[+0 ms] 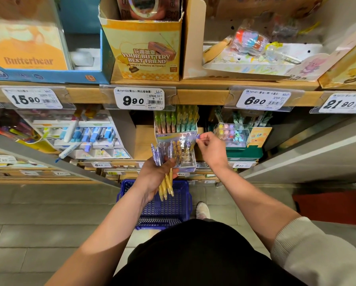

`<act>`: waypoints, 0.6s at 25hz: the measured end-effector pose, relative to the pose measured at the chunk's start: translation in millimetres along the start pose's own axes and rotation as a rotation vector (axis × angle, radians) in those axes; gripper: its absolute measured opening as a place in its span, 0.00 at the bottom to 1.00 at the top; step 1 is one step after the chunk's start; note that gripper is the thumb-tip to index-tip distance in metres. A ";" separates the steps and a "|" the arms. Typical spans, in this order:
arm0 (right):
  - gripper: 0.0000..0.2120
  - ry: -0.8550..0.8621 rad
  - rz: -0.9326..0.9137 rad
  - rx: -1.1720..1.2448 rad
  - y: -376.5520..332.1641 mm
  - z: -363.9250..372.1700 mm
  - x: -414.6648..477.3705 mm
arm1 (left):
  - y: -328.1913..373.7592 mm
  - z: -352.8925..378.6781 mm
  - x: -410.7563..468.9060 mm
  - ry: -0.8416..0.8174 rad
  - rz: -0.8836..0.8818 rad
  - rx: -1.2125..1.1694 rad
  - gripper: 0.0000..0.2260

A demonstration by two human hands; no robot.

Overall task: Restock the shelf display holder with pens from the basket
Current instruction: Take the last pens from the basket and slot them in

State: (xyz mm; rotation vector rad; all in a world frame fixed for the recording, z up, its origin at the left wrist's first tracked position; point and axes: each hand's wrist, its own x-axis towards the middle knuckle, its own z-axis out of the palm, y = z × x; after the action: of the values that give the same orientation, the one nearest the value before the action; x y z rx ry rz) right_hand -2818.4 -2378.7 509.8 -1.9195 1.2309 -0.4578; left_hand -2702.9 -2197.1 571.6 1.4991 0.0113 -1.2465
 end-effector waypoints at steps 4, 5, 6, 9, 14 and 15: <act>0.04 -0.098 -0.004 -0.144 6.7 10.7 4.0 | 0.2 -3.4 -2.3 0.018 -0.006 0.002 0.13; 0.03 -0.130 0.004 -0.171 7.8 12.7 5.3 | 0.3 -4.0 -3.0 0.018 -0.002 0.005 0.14; 0.03 -0.152 0.017 -0.187 8.5 14.1 6.3 | 0.8 -4.4 -3.9 0.016 0.005 0.010 0.14; 0.03 -0.167 0.080 -0.178 7.2 15.4 8.1 | 1.9 -5.6 -5.9 0.009 0.031 0.027 0.09; 0.11 -0.339 0.276 -0.272 -2.0 -0.1 0.3 | 1.6 -5.0 -5.5 0.002 0.017 0.037 0.05; 0.12 -0.405 0.264 -0.275 -5.6 -5.9 -5.0 | 1.2 -4.7 -4.1 -0.003 0.008 0.035 0.06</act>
State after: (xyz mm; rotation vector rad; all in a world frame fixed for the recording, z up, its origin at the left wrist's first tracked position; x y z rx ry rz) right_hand -2821.4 -2375.6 518.4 -1.9109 1.2933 0.2415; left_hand -2700.8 -2191.7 574.3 1.5263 -0.0186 -1.2482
